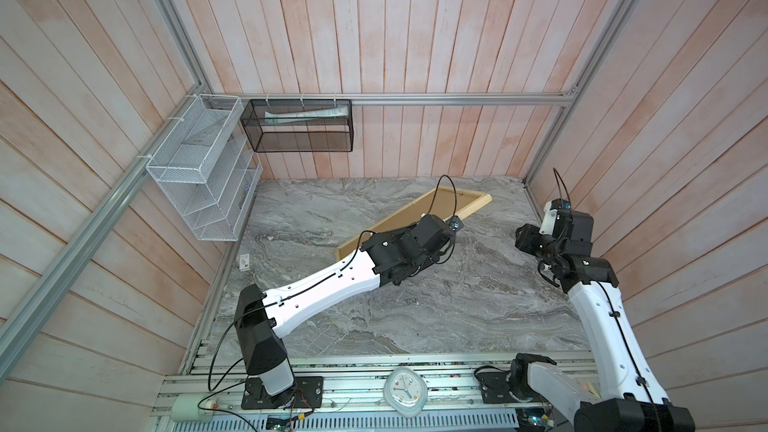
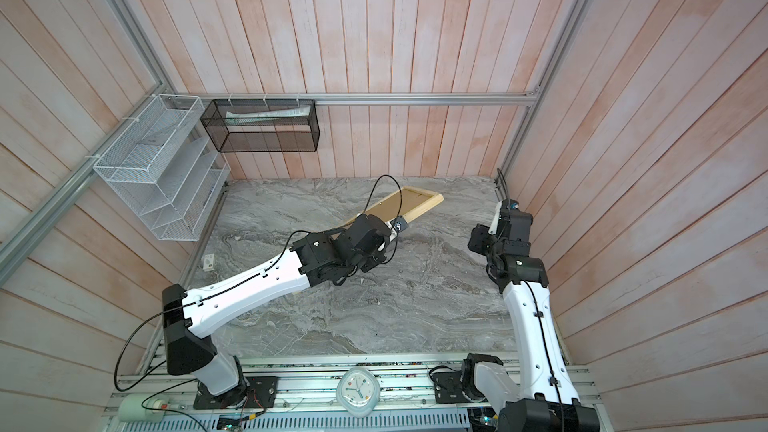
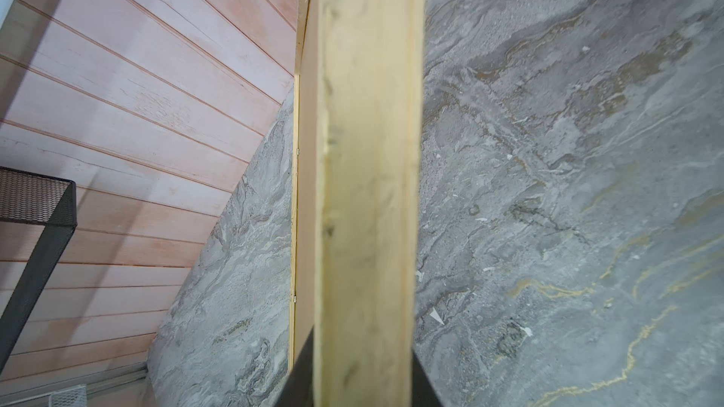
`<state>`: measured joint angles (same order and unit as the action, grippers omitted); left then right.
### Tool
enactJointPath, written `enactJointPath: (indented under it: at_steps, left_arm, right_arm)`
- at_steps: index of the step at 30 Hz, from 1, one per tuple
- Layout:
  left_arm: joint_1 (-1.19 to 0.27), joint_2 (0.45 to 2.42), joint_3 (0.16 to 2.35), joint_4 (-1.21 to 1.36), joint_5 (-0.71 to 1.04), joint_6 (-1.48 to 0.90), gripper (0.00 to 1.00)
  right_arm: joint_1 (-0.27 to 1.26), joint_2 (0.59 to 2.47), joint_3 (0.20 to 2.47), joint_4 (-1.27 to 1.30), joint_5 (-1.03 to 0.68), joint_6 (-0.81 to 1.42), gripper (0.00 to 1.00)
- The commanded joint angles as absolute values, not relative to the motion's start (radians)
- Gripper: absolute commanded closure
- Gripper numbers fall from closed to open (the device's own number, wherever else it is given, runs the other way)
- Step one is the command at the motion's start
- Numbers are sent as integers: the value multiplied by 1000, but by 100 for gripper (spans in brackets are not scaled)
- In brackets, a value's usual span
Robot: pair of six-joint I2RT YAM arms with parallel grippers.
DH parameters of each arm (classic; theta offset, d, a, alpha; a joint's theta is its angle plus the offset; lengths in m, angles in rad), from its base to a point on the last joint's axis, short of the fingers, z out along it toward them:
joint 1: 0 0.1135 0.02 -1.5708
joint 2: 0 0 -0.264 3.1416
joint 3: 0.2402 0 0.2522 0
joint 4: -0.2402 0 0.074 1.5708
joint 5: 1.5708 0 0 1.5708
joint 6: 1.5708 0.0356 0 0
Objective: Put the photo into the frame
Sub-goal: 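Flip the frame over with the left gripper while the right gripper releases and withdraws, then lower the flipped frame face up onto the table with the left gripper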
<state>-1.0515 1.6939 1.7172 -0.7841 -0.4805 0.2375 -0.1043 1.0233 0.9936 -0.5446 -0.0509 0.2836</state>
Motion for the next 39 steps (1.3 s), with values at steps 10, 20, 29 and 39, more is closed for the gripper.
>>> enactJointPath:
  at_steps: [10, 20, 29, 39]
  left_arm:
    - [-927, 1631, 1947, -739, -207, -57, 100]
    - [-740, 1589, 2021, -684, 124, -200, 100]
    - [-546, 1502, 1814, -430, 410, -401, 100]
    - [-338, 1450, 1384, 131, 603, -767, 100]
  right_arm:
    - [-121, 1008, 966, -526, -81, 268, 48]
    - [-123, 1011, 949, -515, -103, 269, 48]
    - [-123, 1023, 933, -504, -121, 269, 48]
    - [-123, 1039, 916, -486, -155, 283, 48]
